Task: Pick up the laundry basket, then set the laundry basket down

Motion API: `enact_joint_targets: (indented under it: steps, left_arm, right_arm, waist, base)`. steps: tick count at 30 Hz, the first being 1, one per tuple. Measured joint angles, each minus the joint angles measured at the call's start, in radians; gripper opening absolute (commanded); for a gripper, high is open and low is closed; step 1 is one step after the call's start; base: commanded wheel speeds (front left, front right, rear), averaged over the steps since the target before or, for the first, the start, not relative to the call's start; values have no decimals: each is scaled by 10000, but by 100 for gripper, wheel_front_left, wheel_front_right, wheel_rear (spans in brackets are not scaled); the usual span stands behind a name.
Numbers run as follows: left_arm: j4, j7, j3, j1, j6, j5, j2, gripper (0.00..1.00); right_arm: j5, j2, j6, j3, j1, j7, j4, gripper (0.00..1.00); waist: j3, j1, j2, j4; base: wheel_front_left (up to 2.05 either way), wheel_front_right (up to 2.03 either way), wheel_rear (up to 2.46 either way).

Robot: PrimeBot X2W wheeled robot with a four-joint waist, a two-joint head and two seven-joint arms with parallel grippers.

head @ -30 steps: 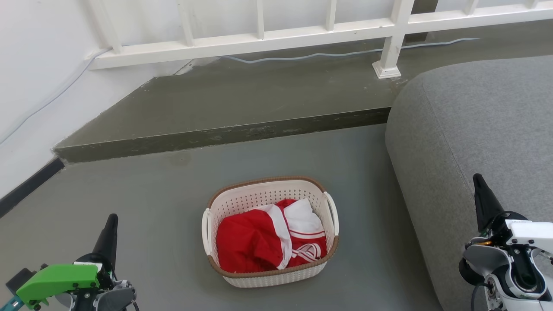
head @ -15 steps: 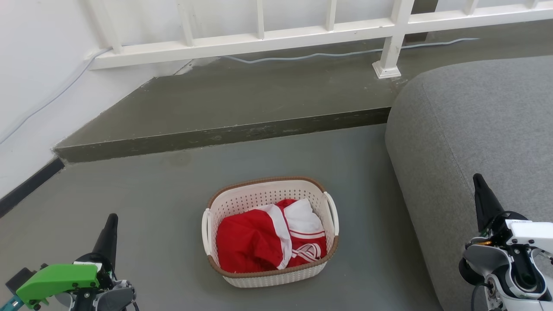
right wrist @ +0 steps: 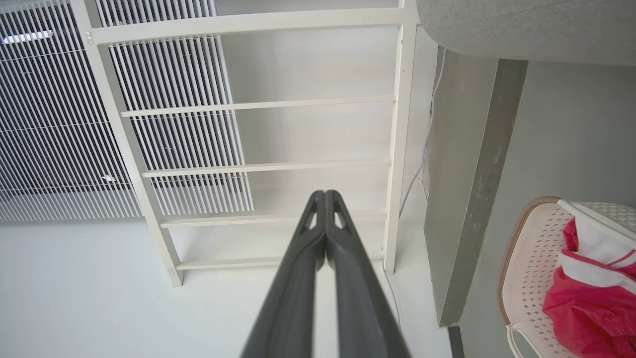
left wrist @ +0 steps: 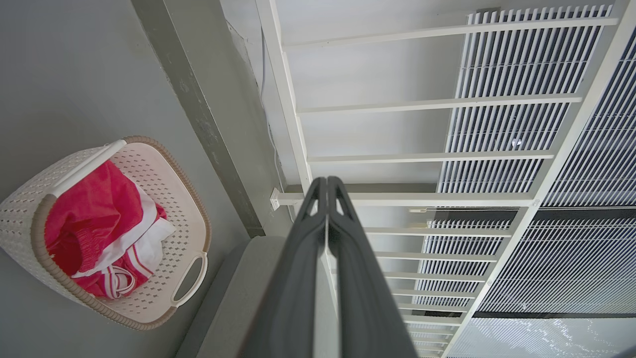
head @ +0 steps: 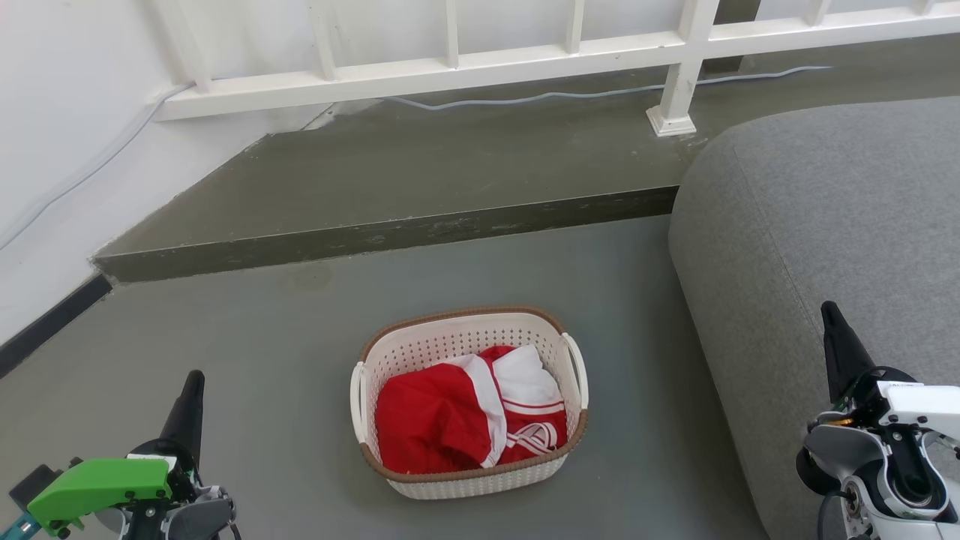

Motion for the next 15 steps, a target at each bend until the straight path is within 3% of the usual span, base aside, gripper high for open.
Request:
enact_joint_targets:
  steps: [15]
  left_arm:
    - [-4,0,17,-2,-2,0,-4,0]
  right_arm:
    - [-2,12,0,-10,-1,29,-4,0]
  waist:
    - [1,0,0,1]
  base:
    - [0,0,0]
